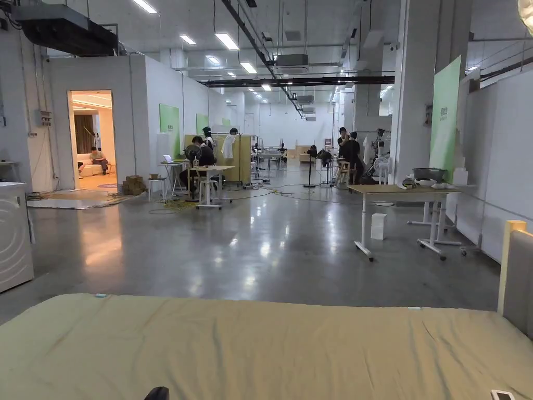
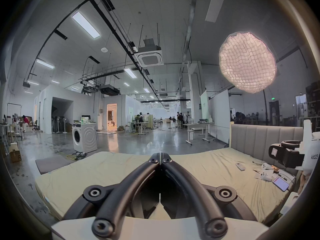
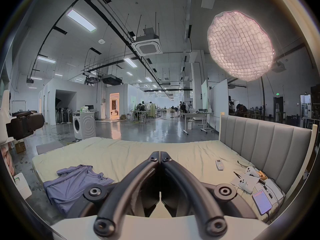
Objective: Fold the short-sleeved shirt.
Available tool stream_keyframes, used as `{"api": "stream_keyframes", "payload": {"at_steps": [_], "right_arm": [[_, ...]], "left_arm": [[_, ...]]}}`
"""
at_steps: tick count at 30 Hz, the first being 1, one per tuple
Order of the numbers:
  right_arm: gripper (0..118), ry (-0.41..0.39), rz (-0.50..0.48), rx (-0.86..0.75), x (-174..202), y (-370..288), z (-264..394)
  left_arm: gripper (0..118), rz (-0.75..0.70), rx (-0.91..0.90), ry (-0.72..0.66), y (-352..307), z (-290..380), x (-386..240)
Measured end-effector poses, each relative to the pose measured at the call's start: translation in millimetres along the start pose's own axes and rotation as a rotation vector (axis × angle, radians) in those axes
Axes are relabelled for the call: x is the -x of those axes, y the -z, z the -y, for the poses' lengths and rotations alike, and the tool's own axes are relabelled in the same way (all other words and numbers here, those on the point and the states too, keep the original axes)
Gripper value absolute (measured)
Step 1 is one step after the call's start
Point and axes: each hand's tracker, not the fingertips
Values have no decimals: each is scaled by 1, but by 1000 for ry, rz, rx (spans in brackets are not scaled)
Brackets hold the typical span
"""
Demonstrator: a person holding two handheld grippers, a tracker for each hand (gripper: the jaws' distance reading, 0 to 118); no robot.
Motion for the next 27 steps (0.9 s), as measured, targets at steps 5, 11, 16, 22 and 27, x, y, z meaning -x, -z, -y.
{"api": "stream_keyframes", "payload": {"at_steps": [5,11,16,22,27], "right_arm": [[0,13,4,15,0,3,0],[0,-1,19,26,1,4,1],[0,4,21,29,0,4,2],[0,-129,66,42,4,10,-6],[0,-929,72,-32,37,12,9]], "left_arm": [[0,-3,1,19,-1,0,-3],[0,3,0,22,0,0,-4],[0,4,8,22,1,1,-4],[0,-47,33,194,13,-4,-8],[0,-40,61,1022,24,28,-39]]}}
